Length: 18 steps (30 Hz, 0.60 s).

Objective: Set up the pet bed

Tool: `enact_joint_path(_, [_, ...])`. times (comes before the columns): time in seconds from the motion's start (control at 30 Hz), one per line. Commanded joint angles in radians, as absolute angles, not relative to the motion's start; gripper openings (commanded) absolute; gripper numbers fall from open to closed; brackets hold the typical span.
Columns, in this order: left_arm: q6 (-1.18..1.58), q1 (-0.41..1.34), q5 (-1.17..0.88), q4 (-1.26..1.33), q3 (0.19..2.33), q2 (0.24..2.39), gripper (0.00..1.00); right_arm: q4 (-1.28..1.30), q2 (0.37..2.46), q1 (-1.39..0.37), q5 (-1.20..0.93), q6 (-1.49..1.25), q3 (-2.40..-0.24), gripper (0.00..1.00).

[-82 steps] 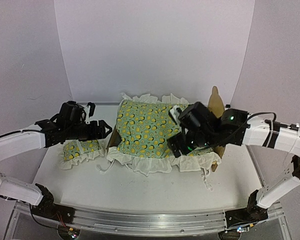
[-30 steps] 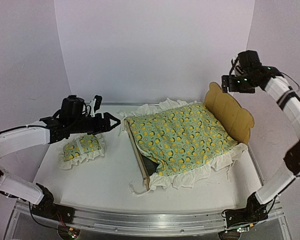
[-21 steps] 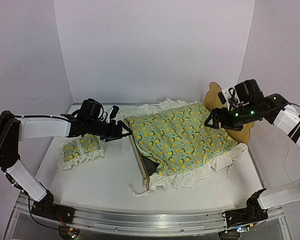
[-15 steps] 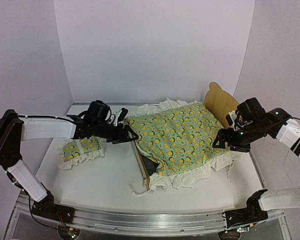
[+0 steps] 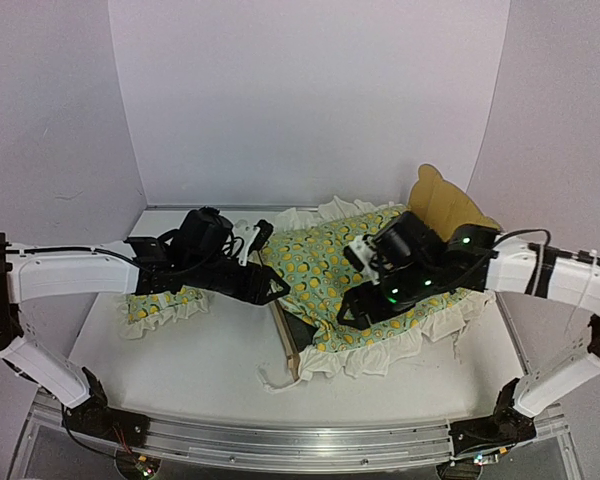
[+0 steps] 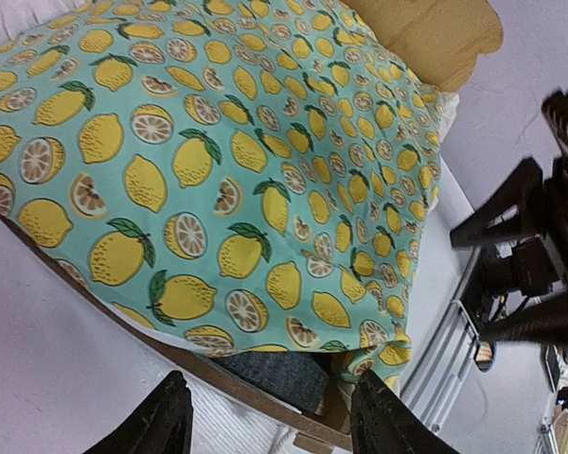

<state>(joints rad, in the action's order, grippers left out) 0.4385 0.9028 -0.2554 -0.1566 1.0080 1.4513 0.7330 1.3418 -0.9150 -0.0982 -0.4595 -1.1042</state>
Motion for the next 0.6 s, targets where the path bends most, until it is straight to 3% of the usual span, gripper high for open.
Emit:
enact_joint_path(0.0, [0.442,0.892,-0.139,-0.141,1.001,1.367,0.56,0.591,1.514,-1.078,0.182,-0.432,-1.249,0.70])
enact_joint_path(0.17, [0.455,0.882,-0.141,-0.133,0.942,1.291,0.53,0.675,1.716,-1.165,0.414,-0.383,-1.405,0.59])
enact_joint_path(0.33, [0.440,0.886,-0.265,-0.062,0.870,1.257,0.46,0.702,1.776,-1.166,0.486,-0.386,-1.433,0.39])
enact_joint_path(0.4, [0.415,0.891,-0.294,-0.011,0.834,1.237,0.47,0.703,1.754,-1.146,0.453,-0.396,-1.418,0.03])
enact_joint_path(0.57, [0.247,0.911,-0.292,0.145,0.760,1.235,0.56,0.553,1.664,-1.024,0.067,-0.367,-1.292,0.00])
